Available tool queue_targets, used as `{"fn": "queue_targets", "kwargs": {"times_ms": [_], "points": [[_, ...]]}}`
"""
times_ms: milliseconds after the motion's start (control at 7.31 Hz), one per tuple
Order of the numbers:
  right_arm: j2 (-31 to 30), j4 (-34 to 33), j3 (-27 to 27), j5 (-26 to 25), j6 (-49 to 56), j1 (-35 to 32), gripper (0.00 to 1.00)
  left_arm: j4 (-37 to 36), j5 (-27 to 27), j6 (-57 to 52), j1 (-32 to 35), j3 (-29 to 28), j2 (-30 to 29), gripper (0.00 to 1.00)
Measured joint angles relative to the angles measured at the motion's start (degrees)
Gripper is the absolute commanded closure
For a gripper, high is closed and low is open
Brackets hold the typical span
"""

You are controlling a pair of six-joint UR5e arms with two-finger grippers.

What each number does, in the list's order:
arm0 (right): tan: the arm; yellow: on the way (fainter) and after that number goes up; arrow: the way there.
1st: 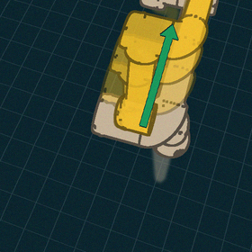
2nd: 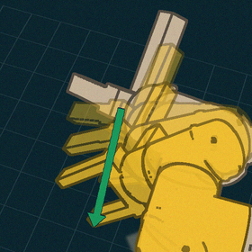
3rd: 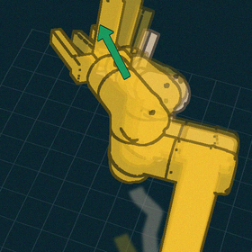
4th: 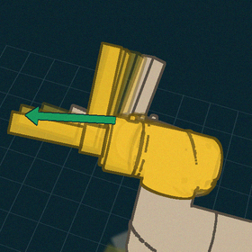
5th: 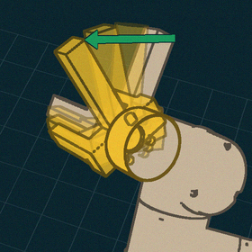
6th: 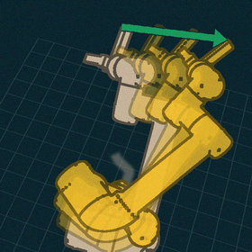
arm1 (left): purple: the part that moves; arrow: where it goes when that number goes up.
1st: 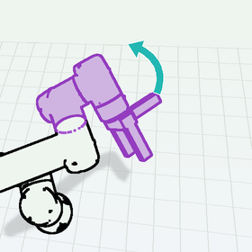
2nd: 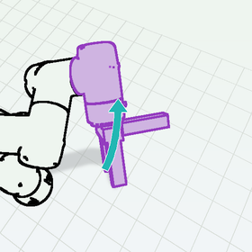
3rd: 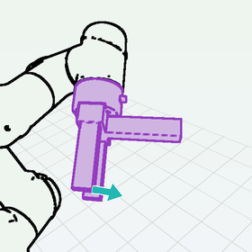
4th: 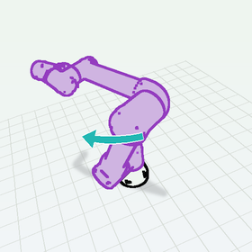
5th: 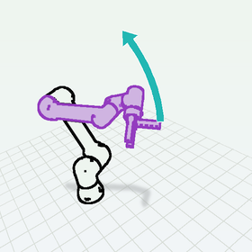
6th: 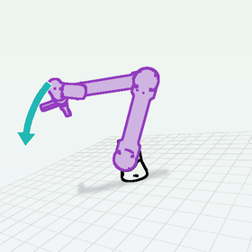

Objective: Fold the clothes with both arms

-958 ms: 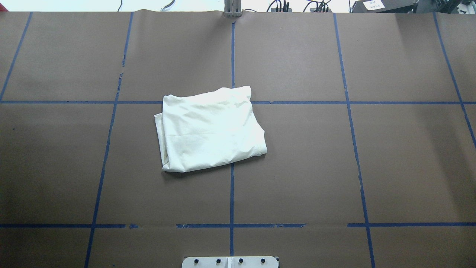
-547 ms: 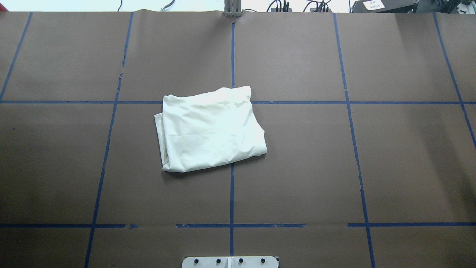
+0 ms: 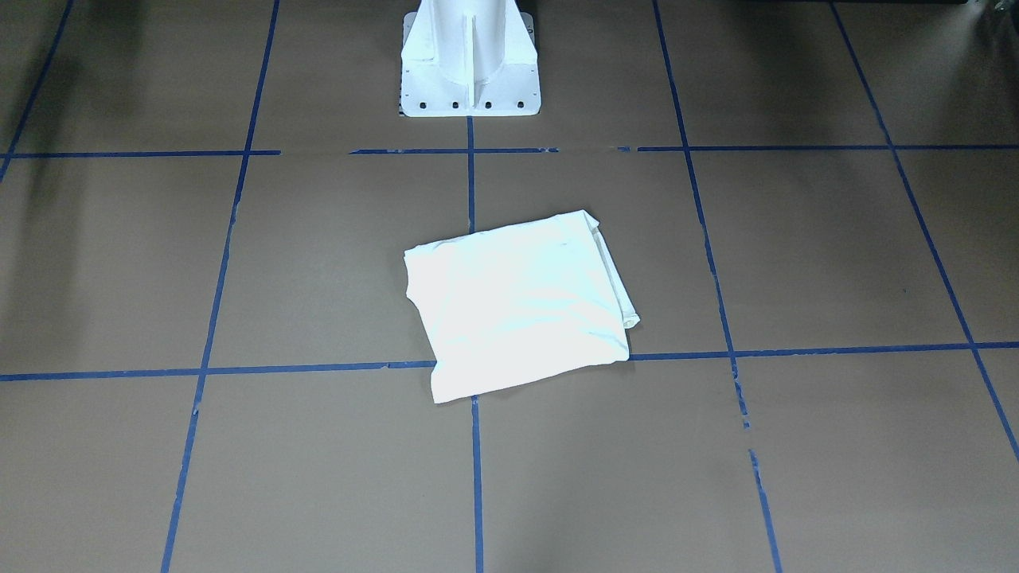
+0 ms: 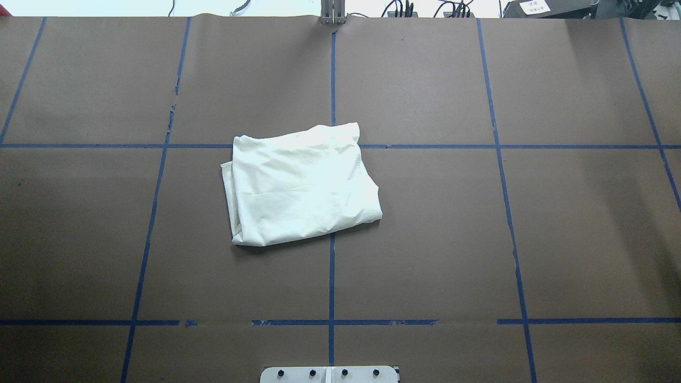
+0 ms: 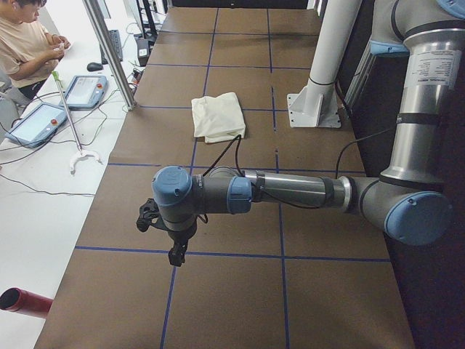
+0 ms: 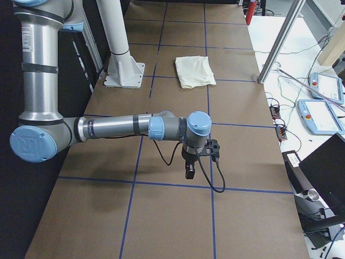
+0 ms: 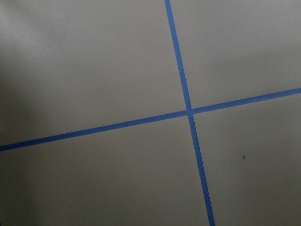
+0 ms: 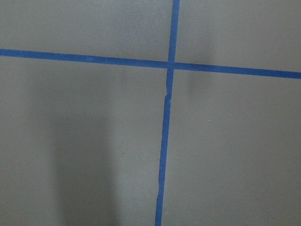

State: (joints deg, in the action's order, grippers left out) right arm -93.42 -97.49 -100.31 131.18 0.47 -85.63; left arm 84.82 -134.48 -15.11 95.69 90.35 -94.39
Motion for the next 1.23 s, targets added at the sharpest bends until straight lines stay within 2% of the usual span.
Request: {"fn": "queue_targets", "kwargs": {"times_ms": [274,958,1232], "points": [[-0.20,0.04,0.27,0.05,-0.07,0.02,0.00,0.42,-1.63,-0.01,-0.18,0.02,-0.32,0.00],[-0.96,0.71,-0.15,0.04,0.35,-0.12,0.00,2.40,-1.54,-0.29,-0.56,-0.13,0.03,0.00],[-1.55,0.83,-0.66,-2.90,0.55,-0.19,0.00,4.08,-1.52,-0.24,-0.59,-0.16,0.68,0.00]]}}
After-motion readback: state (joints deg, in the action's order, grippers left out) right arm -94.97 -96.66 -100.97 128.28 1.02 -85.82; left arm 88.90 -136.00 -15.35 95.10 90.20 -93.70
